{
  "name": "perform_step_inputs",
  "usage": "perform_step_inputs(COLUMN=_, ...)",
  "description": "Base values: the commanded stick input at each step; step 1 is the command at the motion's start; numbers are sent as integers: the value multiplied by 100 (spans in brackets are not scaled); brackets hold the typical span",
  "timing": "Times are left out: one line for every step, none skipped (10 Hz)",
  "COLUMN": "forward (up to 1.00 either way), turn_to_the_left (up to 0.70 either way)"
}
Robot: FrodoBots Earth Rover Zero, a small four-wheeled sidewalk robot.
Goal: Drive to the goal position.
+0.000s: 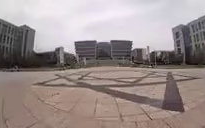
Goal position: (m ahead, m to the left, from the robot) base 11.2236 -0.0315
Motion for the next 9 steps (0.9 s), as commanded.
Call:
perform_step_inputs(forward=70, turn_to_the_left=1)
perform_step_inputs(forward=70, turn_to_the_left=1)
perform_step_inputs(forward=70, turn_to_the_left=1)
perform_step_inputs(forward=70, turn_to_the_left=1)
perform_step_inputs(forward=70, turn_to_the_left=1)
perform_step_inputs(forward=70, turn_to_the_left=1)
perform_step_inputs(forward=70, turn_to_the_left=1)
perform_step_inputs(forward=70, turn_to_the_left=1)
perform_step_inputs(forward=70, turn_to_the_left=1)
